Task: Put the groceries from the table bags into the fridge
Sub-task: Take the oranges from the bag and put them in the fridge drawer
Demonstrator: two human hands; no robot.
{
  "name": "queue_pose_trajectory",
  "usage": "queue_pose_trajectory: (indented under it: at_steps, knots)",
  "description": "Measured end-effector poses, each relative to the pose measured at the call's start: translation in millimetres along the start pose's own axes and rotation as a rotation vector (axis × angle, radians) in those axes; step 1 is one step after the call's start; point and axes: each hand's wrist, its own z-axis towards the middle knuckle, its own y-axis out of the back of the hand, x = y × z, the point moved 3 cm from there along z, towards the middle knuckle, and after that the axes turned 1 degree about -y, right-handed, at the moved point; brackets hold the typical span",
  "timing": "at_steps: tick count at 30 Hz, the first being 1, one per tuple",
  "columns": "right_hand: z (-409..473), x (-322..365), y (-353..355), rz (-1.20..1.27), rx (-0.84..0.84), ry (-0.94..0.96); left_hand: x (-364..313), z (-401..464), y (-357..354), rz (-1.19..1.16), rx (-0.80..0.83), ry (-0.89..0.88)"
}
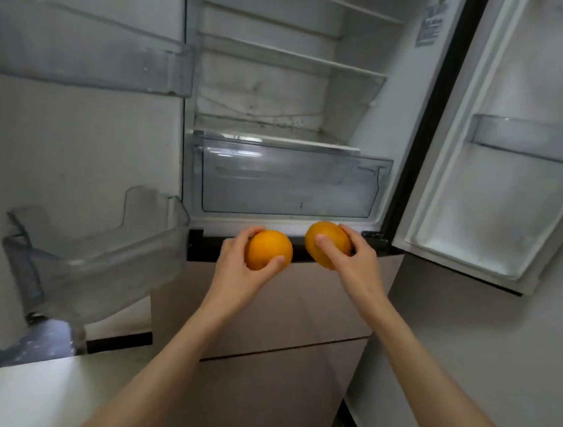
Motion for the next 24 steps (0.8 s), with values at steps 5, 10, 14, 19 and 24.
queue_pose_trajectory:
  at_steps: [5,10,14,19,24]
  knots:
    - [97,15,-3,0.078,-0.025,0.073,-16,92,-14,0.036,-0.108,-0.094]
    - [198,28,-11,0.067,-0.038,0.210,-22,175,-16,0.076,-0.277,-0.224]
    - [274,39,-20,-0.018,-0.010,0.298,-35,240,-16,0.210,-0.351,-0.268]
    - [348,37,-46,-0.273,0.207,0.212,-29,320,-17,0.483,-0.133,-0.015]
    - [368,17,-63,-0.433,0.539,0.089,-8,340,-30,0.648,0.148,0.182]
